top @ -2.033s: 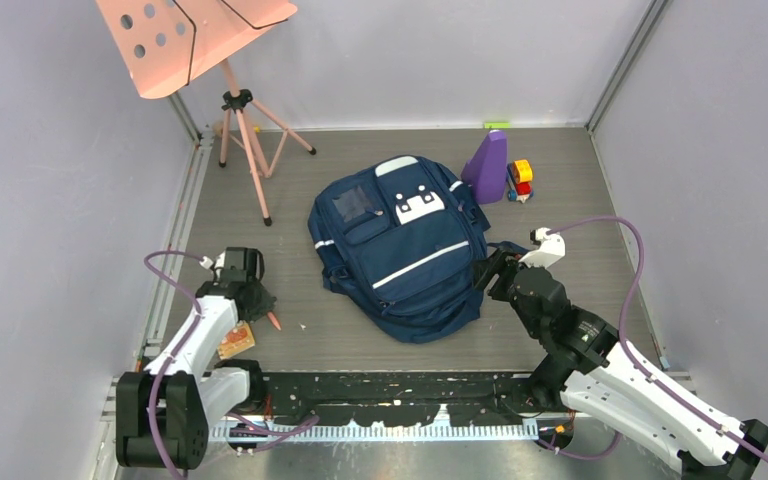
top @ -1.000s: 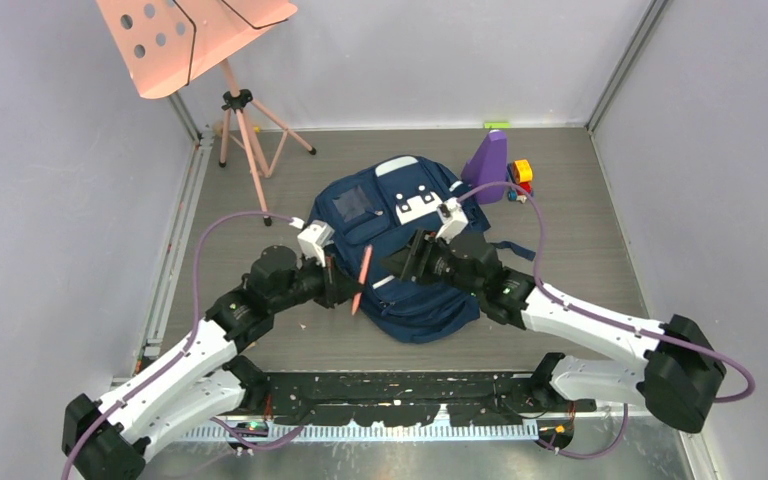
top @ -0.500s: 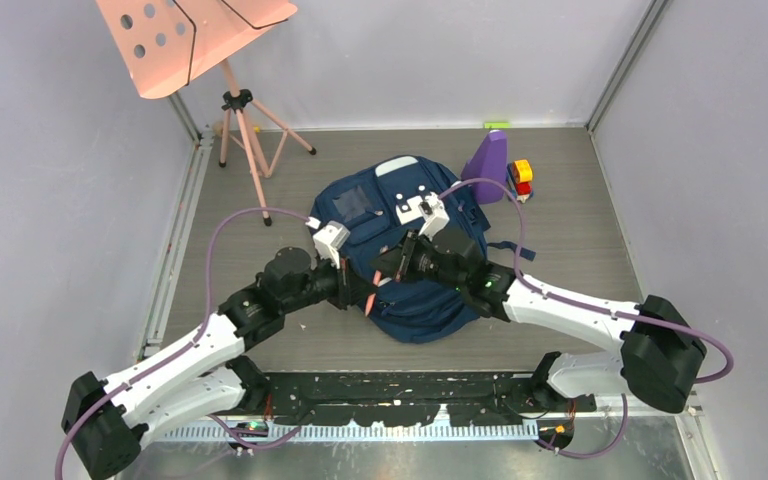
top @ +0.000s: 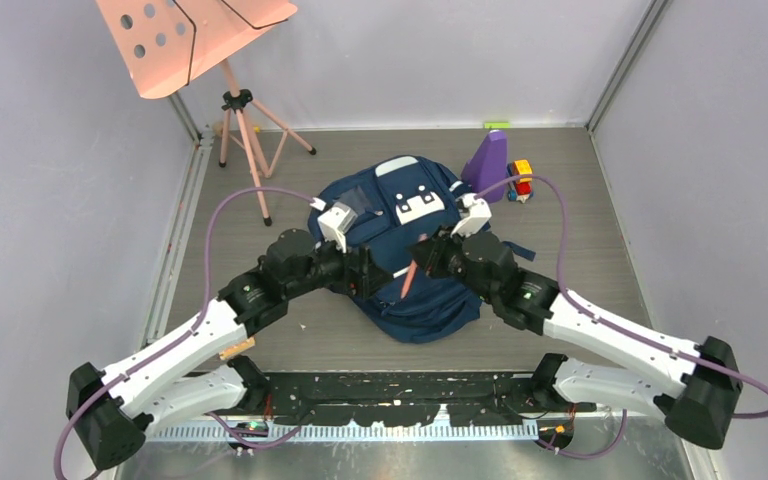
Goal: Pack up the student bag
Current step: Pick up the stationery from the center of the board, then place the stationery in the student bag.
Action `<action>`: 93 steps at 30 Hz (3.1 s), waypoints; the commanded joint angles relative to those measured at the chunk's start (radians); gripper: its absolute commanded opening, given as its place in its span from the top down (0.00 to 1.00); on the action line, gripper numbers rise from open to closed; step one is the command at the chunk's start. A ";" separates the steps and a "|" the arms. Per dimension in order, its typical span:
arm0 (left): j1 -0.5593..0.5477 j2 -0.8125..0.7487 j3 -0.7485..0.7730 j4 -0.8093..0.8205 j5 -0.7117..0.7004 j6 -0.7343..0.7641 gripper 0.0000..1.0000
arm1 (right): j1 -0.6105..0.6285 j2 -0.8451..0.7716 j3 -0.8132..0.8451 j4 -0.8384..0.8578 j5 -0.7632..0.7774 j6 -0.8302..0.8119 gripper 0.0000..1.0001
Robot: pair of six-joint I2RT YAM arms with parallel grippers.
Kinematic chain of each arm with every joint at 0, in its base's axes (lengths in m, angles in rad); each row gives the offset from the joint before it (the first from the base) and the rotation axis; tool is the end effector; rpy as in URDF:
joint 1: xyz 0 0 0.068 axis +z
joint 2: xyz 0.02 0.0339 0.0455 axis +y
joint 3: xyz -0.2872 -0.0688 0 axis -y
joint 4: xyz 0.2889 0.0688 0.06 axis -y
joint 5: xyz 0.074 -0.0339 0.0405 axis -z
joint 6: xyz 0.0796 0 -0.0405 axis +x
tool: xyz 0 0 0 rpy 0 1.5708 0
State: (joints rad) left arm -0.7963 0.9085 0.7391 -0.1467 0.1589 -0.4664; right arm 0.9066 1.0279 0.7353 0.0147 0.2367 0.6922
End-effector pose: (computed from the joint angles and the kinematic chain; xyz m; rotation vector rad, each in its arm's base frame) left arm 0.1891 -0.2113 0.3030 0.4444 1.9632 -0.9891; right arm 0.2065 0.2335 0.2920 -0.0343 1.9374 0.8841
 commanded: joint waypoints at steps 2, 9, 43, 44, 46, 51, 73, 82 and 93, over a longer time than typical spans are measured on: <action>-0.009 0.075 0.063 0.015 0.022 0.090 0.15 | -0.060 -0.122 0.085 -0.231 0.207 -0.163 1.00; -0.170 0.264 0.174 -0.028 -0.146 0.287 0.13 | -0.265 -0.168 0.168 -0.491 0.210 -0.233 1.00; -0.293 0.569 0.305 0.053 -0.792 0.439 0.11 | -0.379 -0.337 0.022 -0.653 0.050 -0.099 1.00; -0.292 0.560 0.300 0.057 -0.800 0.442 0.11 | -0.379 -0.340 0.020 -0.654 0.048 -0.098 1.00; -0.291 0.555 0.294 0.064 -0.815 0.449 0.11 | -0.379 -0.346 0.015 -0.652 0.043 -0.093 1.00; -0.290 0.599 0.310 0.047 -0.802 0.446 0.36 | -0.379 -0.346 -0.014 -0.621 -0.005 -0.052 1.00; -0.290 0.348 0.285 0.149 -0.552 0.403 1.00 | -0.376 -0.079 -0.112 -0.116 -0.480 0.313 1.00; -0.291 0.359 0.276 0.139 -0.485 0.367 1.00 | -0.377 0.018 -0.082 0.062 -0.467 0.454 0.99; -0.291 0.337 0.258 0.191 -0.411 0.275 1.00 | -0.368 0.047 -0.194 0.332 -0.138 0.614 1.00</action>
State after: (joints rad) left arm -1.0718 1.3048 0.9798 -0.1001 -0.3332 -0.1188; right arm 0.5385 1.0653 0.5632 0.1513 -0.1040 1.2270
